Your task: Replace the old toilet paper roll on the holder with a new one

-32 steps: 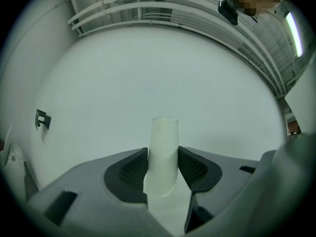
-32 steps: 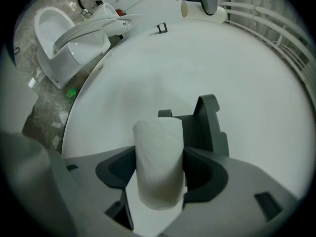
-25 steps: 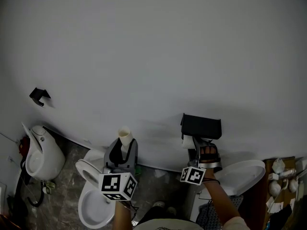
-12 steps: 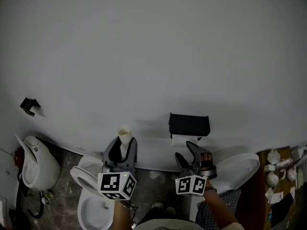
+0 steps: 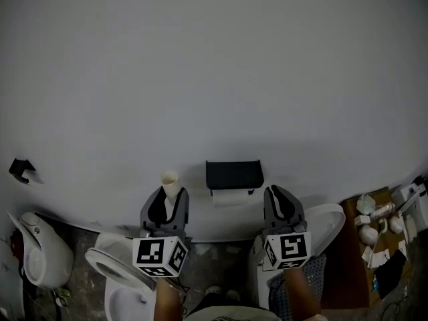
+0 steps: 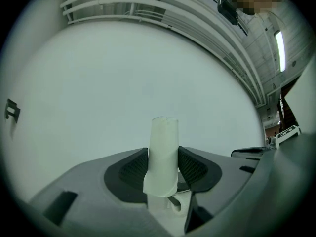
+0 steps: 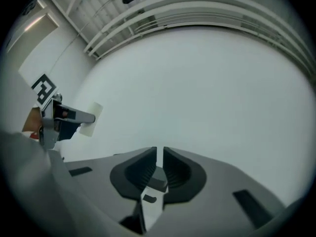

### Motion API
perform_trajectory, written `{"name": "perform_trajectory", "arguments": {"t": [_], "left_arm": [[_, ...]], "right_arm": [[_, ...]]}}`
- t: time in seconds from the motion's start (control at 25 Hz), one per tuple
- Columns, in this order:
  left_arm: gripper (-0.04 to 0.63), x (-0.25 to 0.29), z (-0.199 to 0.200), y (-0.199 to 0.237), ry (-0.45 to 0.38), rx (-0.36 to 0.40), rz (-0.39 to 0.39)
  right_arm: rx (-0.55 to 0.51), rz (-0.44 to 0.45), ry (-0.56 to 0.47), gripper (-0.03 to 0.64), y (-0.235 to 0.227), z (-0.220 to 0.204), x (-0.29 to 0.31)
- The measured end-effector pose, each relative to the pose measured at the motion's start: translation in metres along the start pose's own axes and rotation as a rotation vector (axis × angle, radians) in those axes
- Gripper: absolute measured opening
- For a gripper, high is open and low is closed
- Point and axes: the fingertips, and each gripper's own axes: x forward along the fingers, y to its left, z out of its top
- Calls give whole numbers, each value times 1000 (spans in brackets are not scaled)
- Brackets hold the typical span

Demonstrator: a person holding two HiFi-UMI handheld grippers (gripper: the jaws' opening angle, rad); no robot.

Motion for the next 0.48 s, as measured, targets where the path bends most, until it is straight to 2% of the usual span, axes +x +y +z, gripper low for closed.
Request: {"name": "perform_trajectory", "arguments": {"t": [0.12,0.28,0.48], "left_arm": [[190,7,1,-11,-4,1,-22],[190,10,1,-20,-4,-2,-33],[190,10,-1,-23,3,-3,-34]], "right_arm": [[71,-73,-21,0,-21,6,-7],[173,-139,-36,-8,-35,4,-17],[191,-201,-25,-8,-51,-4,-23]]}}
